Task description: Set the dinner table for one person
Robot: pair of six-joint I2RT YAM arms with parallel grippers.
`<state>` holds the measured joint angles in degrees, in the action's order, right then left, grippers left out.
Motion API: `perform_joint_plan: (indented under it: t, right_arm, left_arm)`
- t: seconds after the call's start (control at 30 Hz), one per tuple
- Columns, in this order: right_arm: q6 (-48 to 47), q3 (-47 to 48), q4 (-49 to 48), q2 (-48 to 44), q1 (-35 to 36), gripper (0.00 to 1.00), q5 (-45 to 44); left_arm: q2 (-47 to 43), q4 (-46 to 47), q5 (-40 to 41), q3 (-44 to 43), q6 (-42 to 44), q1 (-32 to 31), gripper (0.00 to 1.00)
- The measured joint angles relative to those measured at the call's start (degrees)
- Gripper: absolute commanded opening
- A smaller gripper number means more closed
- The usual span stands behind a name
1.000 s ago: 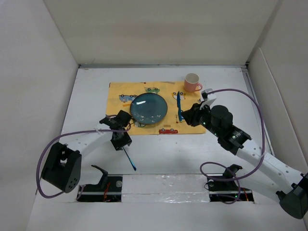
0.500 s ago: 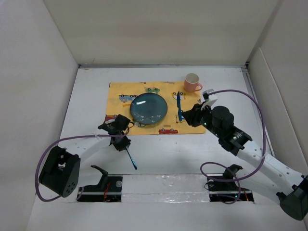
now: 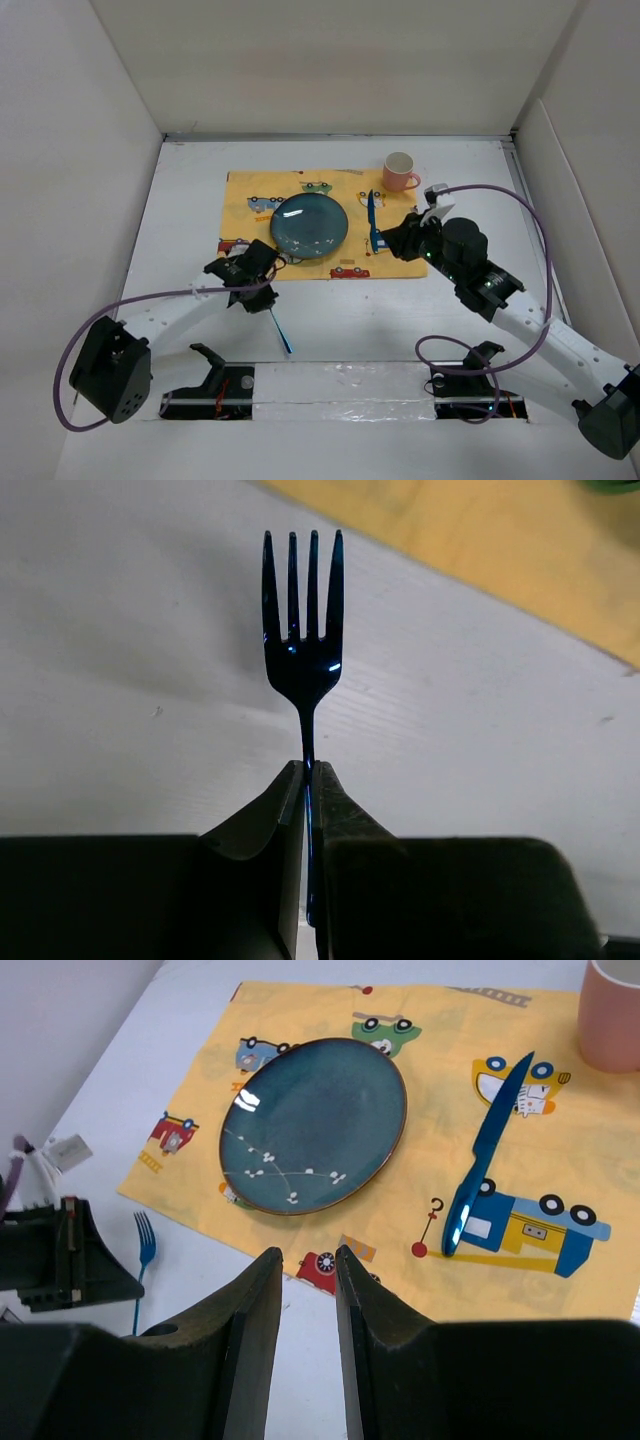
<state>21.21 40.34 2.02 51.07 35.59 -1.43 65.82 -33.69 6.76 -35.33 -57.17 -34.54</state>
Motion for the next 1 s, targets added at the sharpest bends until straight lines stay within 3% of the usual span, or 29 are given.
perform_joint_plan:
  t: [0.17, 0.3, 0.5, 0.7, 1.0]
  right_arm:
    - [0.0, 0.0, 0.0, 0.0, 0.0, 0.33, 0.2]
    - [0.1, -0.1, 0.0, -0.2, -0.3, 0.34, 0.4]
    - [0.2, -1.2, -0.4, -1.2, -0.4, 0.34, 0.4]
    - [0.4, -1.8, -0.7, -1.8, -0.4, 0.33, 0.4]
    - [0.9, -1.8, -1.4, -1.0, -0.4, 0.34, 0.4]
  left_arm:
    - [2.3, -3.6, 5.0, -14.1, 8.9, -0.2, 0.00]
    - [10.8, -5.5, 12.1, -28.3, 19.0, -0.2, 0.00]
    - [25.6, -5.3, 17.2, -42.9, 33.5, 3.5, 0.00]
    - [38.9, -4.9, 21.3, -48.8, 41.4, 6.2, 0.00]
    - [46.3, -1.7, 20.9, -51.0, 45.2, 9.2, 0.00]
